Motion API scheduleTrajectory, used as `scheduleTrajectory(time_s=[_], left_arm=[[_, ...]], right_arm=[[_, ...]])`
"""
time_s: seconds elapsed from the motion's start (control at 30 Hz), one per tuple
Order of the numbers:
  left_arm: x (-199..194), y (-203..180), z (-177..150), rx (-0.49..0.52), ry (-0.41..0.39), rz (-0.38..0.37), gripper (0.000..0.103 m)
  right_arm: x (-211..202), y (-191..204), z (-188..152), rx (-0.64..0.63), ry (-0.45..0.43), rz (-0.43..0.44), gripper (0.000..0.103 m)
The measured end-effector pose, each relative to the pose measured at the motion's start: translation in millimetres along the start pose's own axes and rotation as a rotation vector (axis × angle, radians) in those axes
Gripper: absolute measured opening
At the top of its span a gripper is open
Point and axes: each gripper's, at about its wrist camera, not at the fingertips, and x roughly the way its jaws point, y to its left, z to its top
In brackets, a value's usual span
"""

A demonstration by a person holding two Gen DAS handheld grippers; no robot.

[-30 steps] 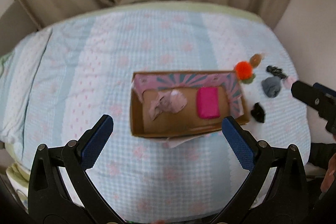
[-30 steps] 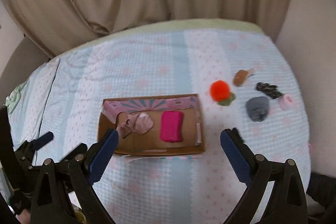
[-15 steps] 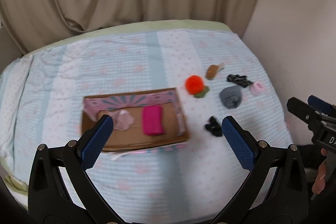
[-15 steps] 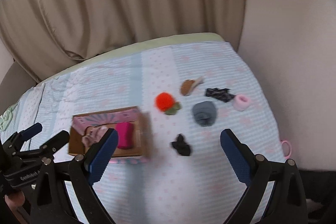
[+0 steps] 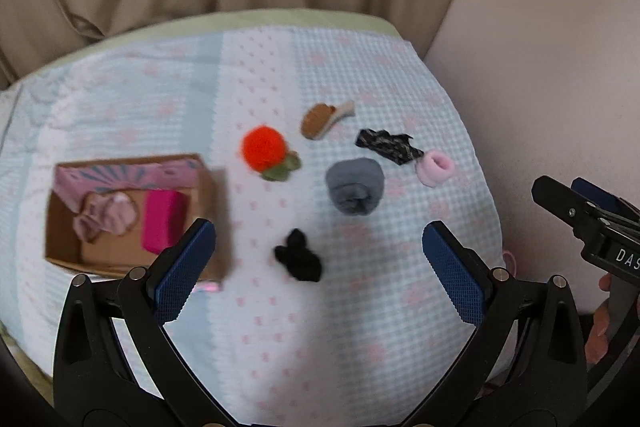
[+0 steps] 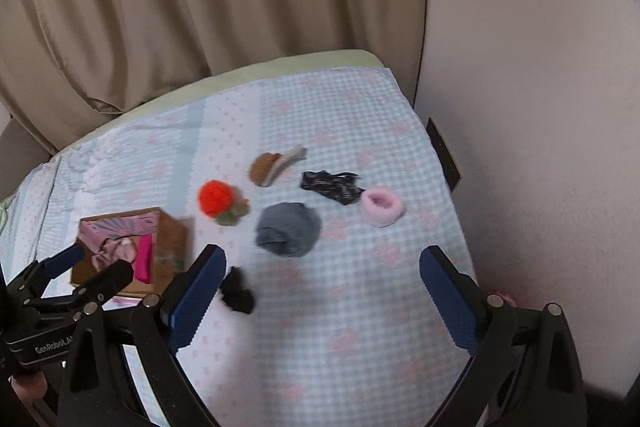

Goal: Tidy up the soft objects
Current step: 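Move both tools back toward the remaining soft items, then grasp the grey fuzzy pouch with the left tool while the right tool grasps the pink ring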

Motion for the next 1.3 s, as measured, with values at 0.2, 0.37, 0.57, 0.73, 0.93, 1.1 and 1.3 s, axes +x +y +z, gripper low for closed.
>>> scheduleTrajectory(time_s=[0.2, 0.37, 0.57, 0.73, 0.93, 1.1, 1.3], left_arm=[[64, -24, 11, -0.019, 0.052, -0.029, 0.103], [134, -38, 14, -0.033, 0.079, -0.046, 0.103], [198, -42, 10, -0.054, 0.086, -0.069, 0.103], [237, -41, 9, -0.078, 0.093, -0.074, 0.103], [275, -39, 6, -0.106, 0.108, -0.068, 0.103], [294, -43, 7, -0.098, 0.124, -0.077, 0.089], [300, -46, 9, -0.080, 0.149, -0.078, 0.064]], right_arm=[[54, -37, 9, 0.032, 0.021, -0.003, 0.097], [108, -59, 11, 0.060, 0.037, -0.020, 0.097], [172, -77, 3, 0.080, 0.024, -0.040, 0.097], [216, -90, -1, 0.109, 0.034, -0.034, 0.096], [249, -94, 0, 0.106, 0.051, -0.037, 0.095], [267, -91, -1, 0.079, 0.051, -0.051, 0.086], [273, -91, -1, 0.062, 0.051, -0.084, 0.063]])
